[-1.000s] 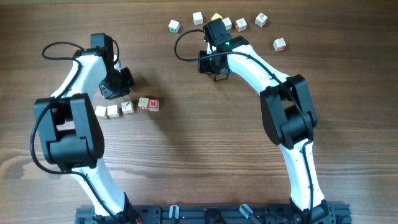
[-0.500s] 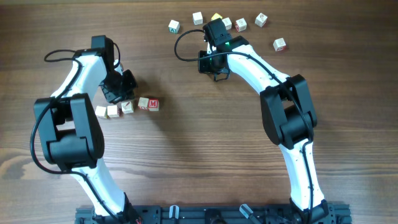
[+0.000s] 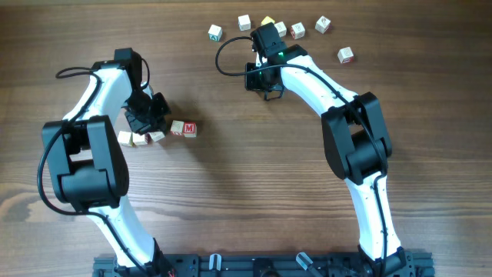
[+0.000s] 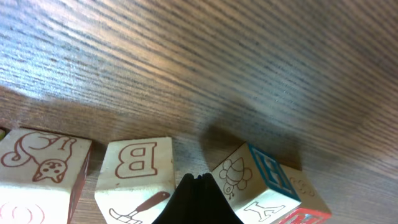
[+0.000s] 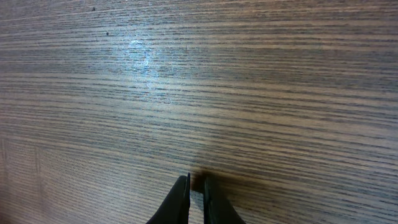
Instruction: Form a horizontal line
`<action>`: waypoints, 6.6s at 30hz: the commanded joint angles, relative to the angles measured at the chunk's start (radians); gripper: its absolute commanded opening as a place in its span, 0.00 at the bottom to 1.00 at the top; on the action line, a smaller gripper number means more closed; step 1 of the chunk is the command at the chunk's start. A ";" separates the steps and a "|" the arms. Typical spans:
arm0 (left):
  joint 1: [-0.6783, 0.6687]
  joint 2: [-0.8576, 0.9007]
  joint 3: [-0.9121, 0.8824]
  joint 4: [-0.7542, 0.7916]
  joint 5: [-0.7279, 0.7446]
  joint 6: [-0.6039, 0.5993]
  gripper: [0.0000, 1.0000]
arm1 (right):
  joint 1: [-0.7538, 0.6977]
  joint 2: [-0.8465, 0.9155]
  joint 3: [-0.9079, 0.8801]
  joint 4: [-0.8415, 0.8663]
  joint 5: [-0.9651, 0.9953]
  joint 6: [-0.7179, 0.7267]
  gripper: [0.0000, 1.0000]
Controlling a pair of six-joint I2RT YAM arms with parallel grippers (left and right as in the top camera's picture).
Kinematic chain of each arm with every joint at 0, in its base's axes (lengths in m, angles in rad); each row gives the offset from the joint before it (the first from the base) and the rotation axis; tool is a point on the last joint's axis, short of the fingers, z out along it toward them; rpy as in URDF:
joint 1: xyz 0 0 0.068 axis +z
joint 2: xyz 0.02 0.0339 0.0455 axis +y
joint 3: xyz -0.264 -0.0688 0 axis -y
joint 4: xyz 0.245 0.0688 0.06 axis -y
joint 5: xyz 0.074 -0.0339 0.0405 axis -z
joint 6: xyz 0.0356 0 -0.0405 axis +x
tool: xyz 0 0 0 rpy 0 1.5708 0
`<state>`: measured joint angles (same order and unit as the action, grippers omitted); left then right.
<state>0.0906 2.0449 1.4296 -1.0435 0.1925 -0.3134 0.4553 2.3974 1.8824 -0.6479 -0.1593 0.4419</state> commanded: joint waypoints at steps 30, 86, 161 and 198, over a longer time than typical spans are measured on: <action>0.001 0.011 -0.005 -0.118 -0.077 0.074 0.04 | 0.002 0.036 -0.043 -0.009 0.049 0.003 0.11; -0.145 0.011 -0.005 0.074 -0.165 -0.092 0.04 | 0.002 0.036 -0.043 -0.010 0.056 0.003 0.11; -0.145 0.011 -0.005 -0.257 -0.078 0.075 0.04 | 0.002 0.036 -0.043 -0.011 0.056 0.003 0.11; -0.145 0.011 -0.005 -0.192 -0.232 0.062 0.05 | 0.002 0.036 -0.043 -0.013 0.060 0.003 0.11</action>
<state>-0.0570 2.0453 1.4258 -1.2556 -0.0154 -0.2512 0.4553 2.3974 1.8816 -0.6464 -0.1551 0.4419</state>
